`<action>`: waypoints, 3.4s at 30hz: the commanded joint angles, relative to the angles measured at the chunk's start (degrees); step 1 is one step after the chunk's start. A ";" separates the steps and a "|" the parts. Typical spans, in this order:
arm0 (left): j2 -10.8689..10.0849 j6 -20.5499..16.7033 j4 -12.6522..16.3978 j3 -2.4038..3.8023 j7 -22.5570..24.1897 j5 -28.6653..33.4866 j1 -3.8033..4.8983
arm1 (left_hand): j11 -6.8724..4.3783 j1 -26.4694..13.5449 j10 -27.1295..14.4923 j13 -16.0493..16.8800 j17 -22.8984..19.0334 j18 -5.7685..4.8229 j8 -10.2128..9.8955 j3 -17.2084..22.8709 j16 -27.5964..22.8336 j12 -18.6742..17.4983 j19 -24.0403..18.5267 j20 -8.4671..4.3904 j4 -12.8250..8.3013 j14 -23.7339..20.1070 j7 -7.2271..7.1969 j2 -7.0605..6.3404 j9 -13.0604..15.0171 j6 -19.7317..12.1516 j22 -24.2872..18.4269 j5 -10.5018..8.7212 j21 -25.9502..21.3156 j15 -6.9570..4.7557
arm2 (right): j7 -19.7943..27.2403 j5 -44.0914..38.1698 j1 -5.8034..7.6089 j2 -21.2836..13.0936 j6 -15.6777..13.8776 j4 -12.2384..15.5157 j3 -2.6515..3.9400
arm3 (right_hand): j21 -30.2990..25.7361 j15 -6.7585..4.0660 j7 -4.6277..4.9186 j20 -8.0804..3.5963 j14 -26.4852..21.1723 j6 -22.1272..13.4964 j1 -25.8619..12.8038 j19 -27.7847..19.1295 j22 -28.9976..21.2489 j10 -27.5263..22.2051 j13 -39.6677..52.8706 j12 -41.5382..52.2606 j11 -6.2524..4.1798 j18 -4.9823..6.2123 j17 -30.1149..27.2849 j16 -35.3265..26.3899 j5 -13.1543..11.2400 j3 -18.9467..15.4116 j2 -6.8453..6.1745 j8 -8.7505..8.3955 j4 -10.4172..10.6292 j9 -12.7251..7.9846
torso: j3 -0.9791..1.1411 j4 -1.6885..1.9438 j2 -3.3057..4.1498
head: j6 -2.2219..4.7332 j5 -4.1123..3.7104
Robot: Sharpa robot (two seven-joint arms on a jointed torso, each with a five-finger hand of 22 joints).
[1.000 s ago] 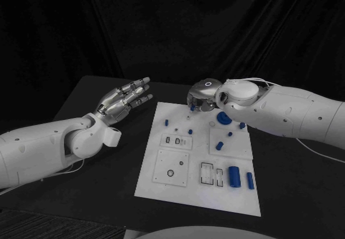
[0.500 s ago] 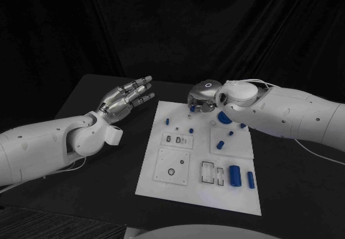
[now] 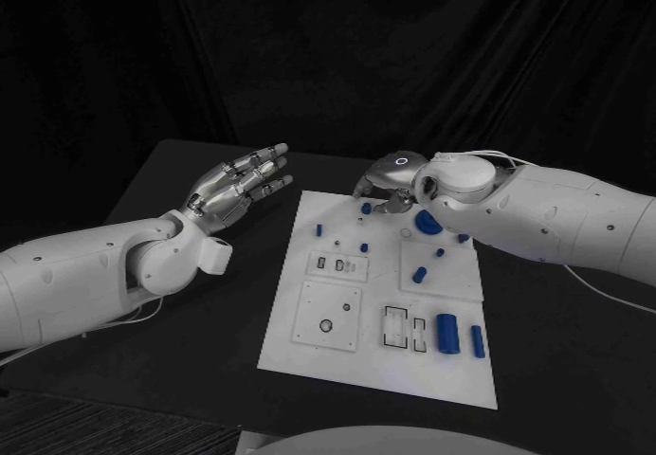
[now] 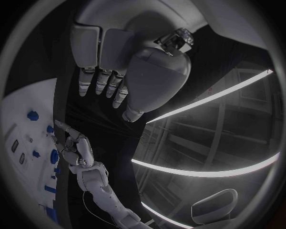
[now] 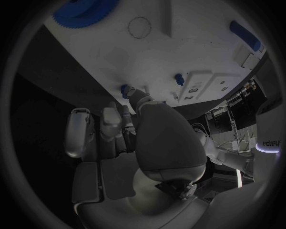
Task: Assemble the parts on the task board
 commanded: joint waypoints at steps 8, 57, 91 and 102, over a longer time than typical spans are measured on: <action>-0.65 0.66 0.24 0.05 3.23 0.04 0.12 | 0.38 -0.45 -0.15 0.05 0.09 1.13 0.32 0.39 0.29 0.17 0.19 0.06 -0.16 0.03 0.03 -0.04 0.08 0.44 0.06 0.22 0.32 0.29 | -2.85 -0.47 2.33 -6.96 -7.11 6.34 0.03 | -0.81 -0.28 0.89 -0.26 -0.78 0.35 -0.85 -0.58 -0.35 1.62 0.93 2.19 -0.32 0.56 -1.09 -0.78 -1.64 -1.75 1.22 0.69 0.63 -0.76 | -0.09 -0.23 -0.08 | 0.09 -0.10; -1.41 1.38 0.25 0.03 3.16 0.04 0.01 | 0.32 -0.48 -0.23 0.02 0.12 1.13 0.24 0.57 0.38 0.07 0.29 0.13 -0.28 0.13 -0.03 -0.16 0.03 0.15 0.08 0.21 0.38 0.46 | -7.56 4.24 -0.58 -19.89 -1.71 12.99 -0.02 | 11.08 -3.54 3.76 -3.55 11.21 7.73 -8.66 11.05 14.72 41.67 86.03 82.47 -4.60 -3.70 38.90 19.44 -3.84 -10.30 0.16 1.22 12.44 -2.39 | -0.35 -0.71 -0.30 | -0.86 -0.20; -1.43 1.72 0.15 0.03 3.17 0.04 -0.02 | 0.30 -0.51 -0.25 0.02 0.12 1.12 0.24 0.67 0.38 0.05 0.31 0.15 -0.33 0.14 -0.06 -0.20 0.03 0.13 0.08 0.21 0.39 0.55 | -7.63 4.24 -2.42 -16.81 2.03 9.81 -0.01 | 10.86 -2.99 3.81 -2.97 11.21 10.78 -5.94 10.88 14.59 41.67 86.03 82.47 -3.96 -3.62 38.90 19.44 -1.95 -10.40 0.11 3.63 10.12 0.77 | -0.29 -0.83 -0.32 | -0.23 -0.32; -1.32 1.86 0.01 0.03 3.18 0.04 -0.04 | 0.32 -0.53 -0.24 0.02 0.12 1.12 0.23 0.78 0.40 0.09 0.34 0.19 -0.38 0.17 -0.06 -0.22 0.02 0.09 0.09 0.21 0.40 0.62 | -6.92 4.24 -2.52 -16.57 2.09 9.56 -0.01 | 10.74 -2.99 3.46 -3.01 11.21 12.85 -4.26 10.80 14.55 41.67 86.03 82.47 -4.05 -3.58 38.90 19.44 7.36 -9.78 0.96 6.10 7.60 4.83 | -0.32 -0.91 -0.36 | -0.26 -0.21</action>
